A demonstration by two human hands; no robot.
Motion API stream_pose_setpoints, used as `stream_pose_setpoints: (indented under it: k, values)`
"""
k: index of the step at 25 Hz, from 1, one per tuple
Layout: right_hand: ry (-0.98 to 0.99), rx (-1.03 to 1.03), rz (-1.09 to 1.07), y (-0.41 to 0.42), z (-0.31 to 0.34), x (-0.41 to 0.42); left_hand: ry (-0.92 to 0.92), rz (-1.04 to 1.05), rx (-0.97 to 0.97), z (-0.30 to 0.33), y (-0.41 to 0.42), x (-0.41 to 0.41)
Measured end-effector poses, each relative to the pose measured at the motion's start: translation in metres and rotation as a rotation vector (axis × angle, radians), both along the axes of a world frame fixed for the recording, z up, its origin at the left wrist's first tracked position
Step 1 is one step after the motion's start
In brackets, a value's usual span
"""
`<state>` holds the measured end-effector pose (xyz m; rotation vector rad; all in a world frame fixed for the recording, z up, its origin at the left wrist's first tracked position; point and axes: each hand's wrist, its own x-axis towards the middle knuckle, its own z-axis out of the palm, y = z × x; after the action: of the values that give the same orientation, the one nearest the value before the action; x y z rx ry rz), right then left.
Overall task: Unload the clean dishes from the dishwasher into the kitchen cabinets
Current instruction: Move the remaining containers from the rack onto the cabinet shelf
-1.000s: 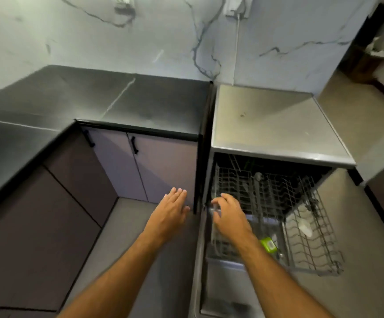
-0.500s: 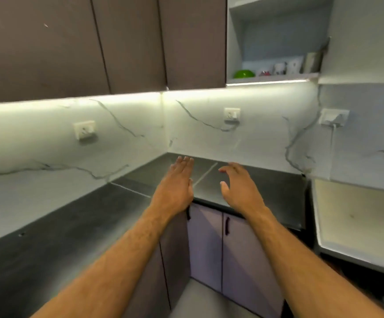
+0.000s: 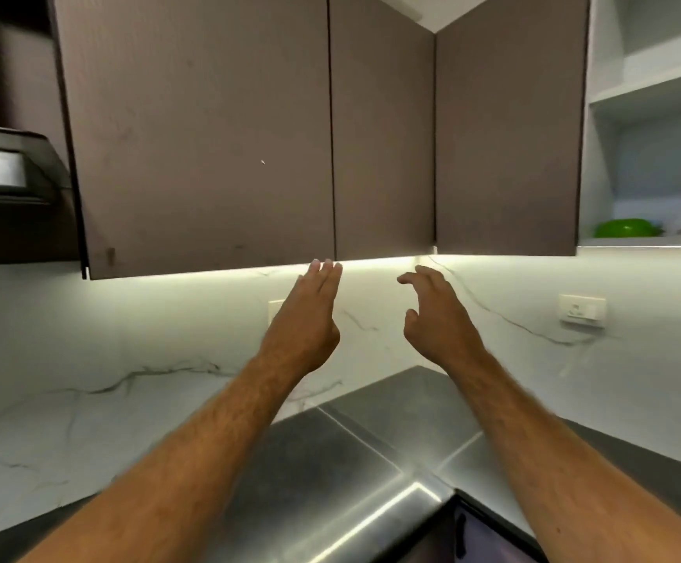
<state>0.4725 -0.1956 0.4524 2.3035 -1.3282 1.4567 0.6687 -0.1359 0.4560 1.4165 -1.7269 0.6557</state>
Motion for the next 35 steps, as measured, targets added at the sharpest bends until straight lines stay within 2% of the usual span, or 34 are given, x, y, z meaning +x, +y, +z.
stream_pose_setpoints:
  k: [7, 11, 17, 22, 26, 32, 35]
  values:
    - [0.071, -0.038, 0.242, -0.103, 0.033, 0.104, -0.028, 0.25, 0.02, 0.021, -0.049, 0.084]
    - [0.05, -0.088, 0.412, -0.114, 0.051, 0.179, -0.058, 0.412, 0.019, 0.031, -0.041, 0.136]
    - [0.109, -0.184, 0.547, -0.116, 0.06, 0.285, -0.185, 0.673, 0.1, 0.049, -0.028, 0.222]
    - [0.305, -0.385, 0.454, -0.114, 0.073, 0.367, -0.139, 0.818, 0.08, 0.07, -0.034, 0.271]
    - [0.417, -0.522, 0.369, -0.109, 0.076, 0.42, -0.205, 0.89, 0.123, 0.073, -0.034, 0.311]
    - [0.187, -0.675, 0.27, -0.118, 0.059, 0.463, -0.338, 0.896, 0.116, 0.065, -0.035, 0.335]
    - [0.123, -0.652, 0.236, -0.111, 0.048, 0.475, -0.367, 0.914, 0.13, 0.064, -0.035, 0.331]
